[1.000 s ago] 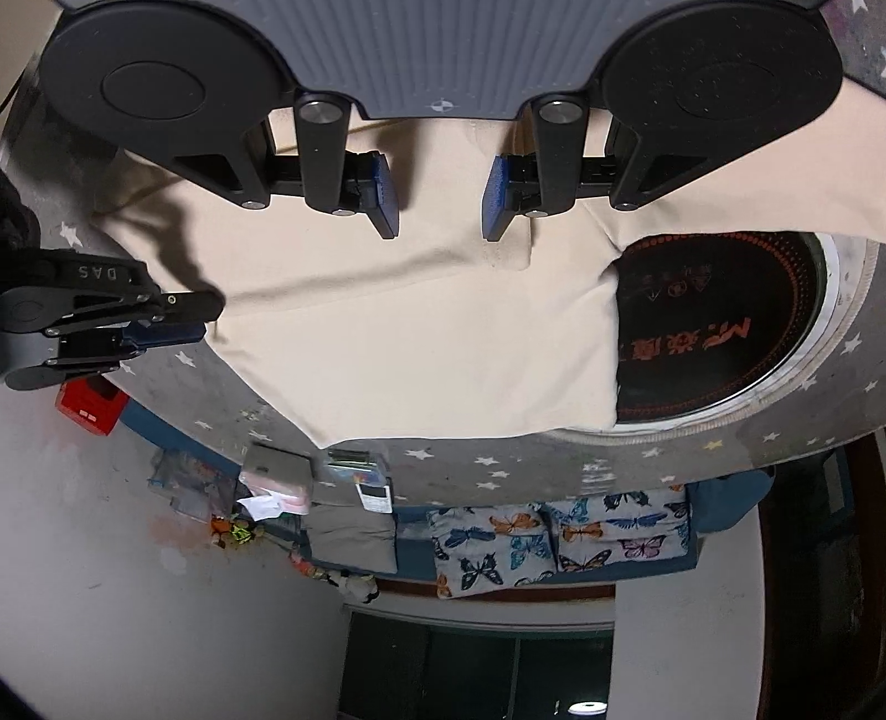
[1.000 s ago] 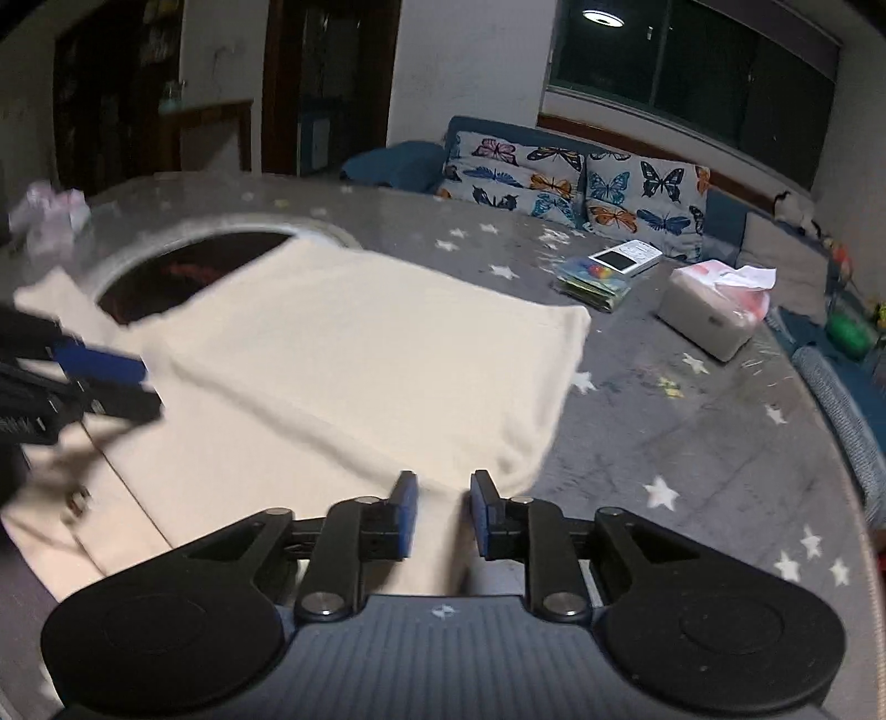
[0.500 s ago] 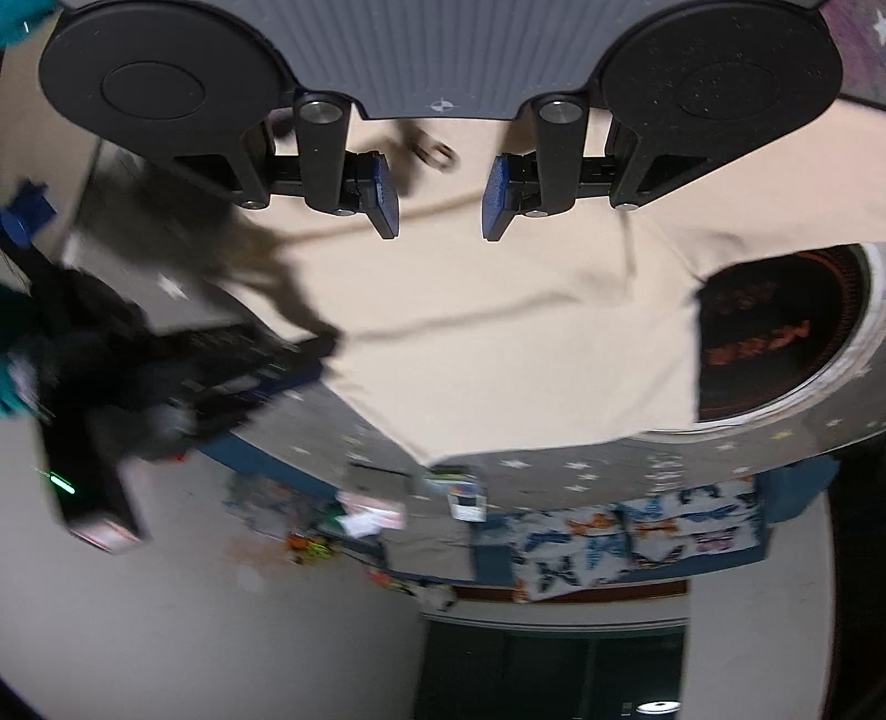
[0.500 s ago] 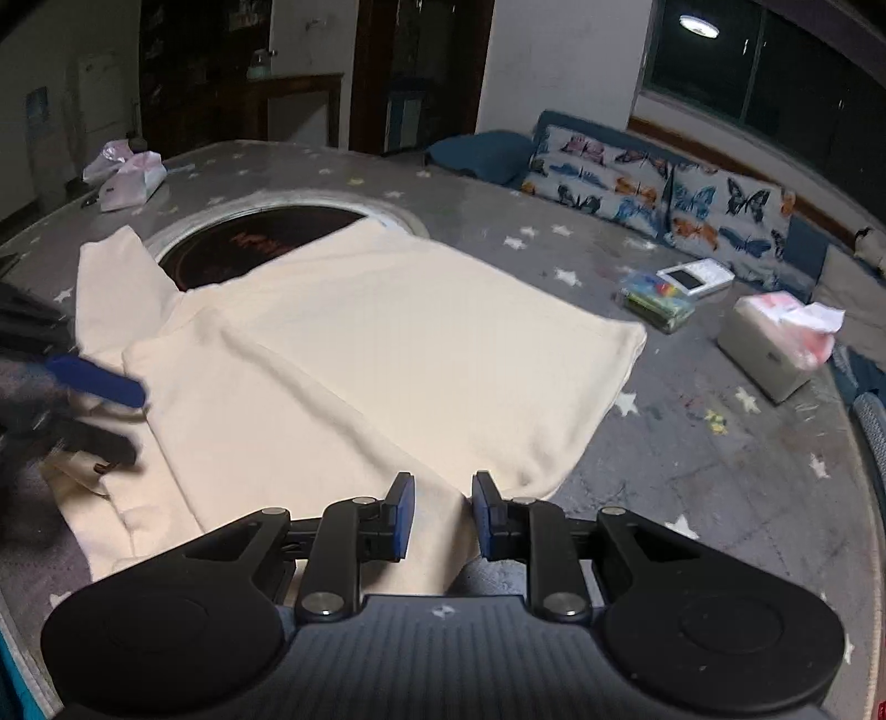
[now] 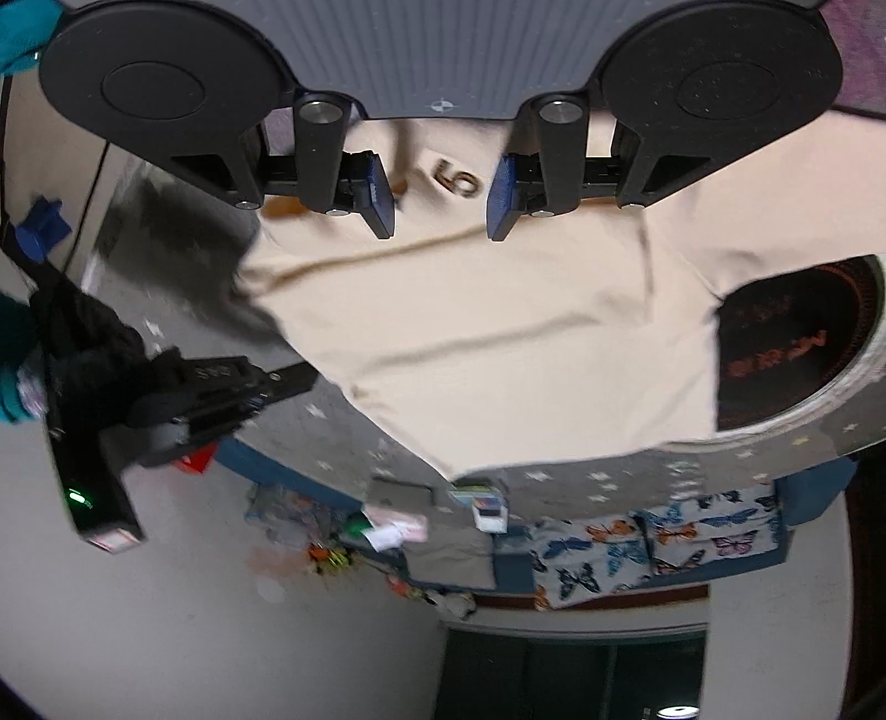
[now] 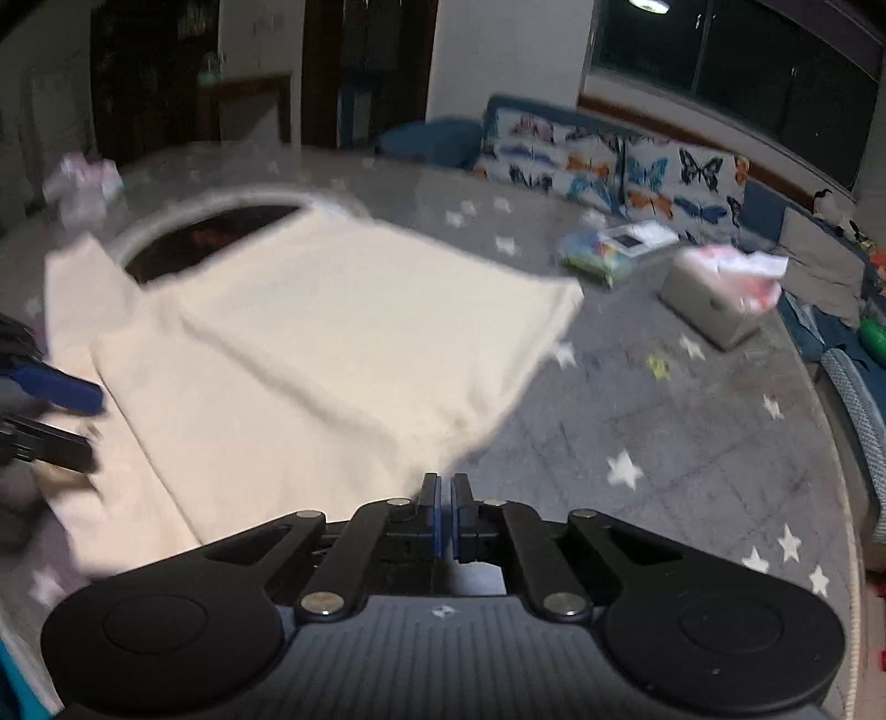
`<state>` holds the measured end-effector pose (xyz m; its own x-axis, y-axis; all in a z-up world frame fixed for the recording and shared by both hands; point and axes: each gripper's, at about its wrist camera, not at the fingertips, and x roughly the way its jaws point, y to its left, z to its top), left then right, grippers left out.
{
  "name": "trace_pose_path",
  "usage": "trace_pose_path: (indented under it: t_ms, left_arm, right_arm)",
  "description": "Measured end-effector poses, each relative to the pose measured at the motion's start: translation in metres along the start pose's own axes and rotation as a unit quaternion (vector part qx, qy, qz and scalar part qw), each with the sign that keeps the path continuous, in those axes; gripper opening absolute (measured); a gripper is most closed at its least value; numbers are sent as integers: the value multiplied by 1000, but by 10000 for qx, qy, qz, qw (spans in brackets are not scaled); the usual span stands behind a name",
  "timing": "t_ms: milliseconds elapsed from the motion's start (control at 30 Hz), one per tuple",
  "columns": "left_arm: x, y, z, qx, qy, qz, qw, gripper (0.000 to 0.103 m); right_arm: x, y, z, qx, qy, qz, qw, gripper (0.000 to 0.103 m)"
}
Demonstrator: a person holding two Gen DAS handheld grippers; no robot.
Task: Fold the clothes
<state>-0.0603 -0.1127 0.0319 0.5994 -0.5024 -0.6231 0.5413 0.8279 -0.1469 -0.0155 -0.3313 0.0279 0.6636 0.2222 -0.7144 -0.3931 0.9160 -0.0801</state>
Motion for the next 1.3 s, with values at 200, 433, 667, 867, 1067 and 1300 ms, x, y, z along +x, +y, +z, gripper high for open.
trace_pose_path:
  t_ms: [200,433,667,867,1067,1300]
  left_arm:
    - [-19,51,4,-868,-288,915,9916,40]
    - [-48,127,-13,-1843,-390,2730,9434,40]
    - [-70,185,-29,-2630,-466,3768,8869,45]
    - [-69,205,-33,-2813,-501,3822,8788,42]
    - [-74,205,-29,-2947,-786,3455,8874,6]
    - [-93,152,10,-2554,-1416,2566,9214,5]
  right_arm:
    - [-13,26,21,-208,-366,385,9984,16]
    - [12,72,35,-493,-290,915,9942,31]
    - [24,104,47,-719,-269,1187,9900,32]
    - [26,118,51,-755,-298,1293,9883,32]
    - [15,107,45,-515,-380,1187,9909,32]
    - [2,94,38,-234,-476,1061,9929,32]
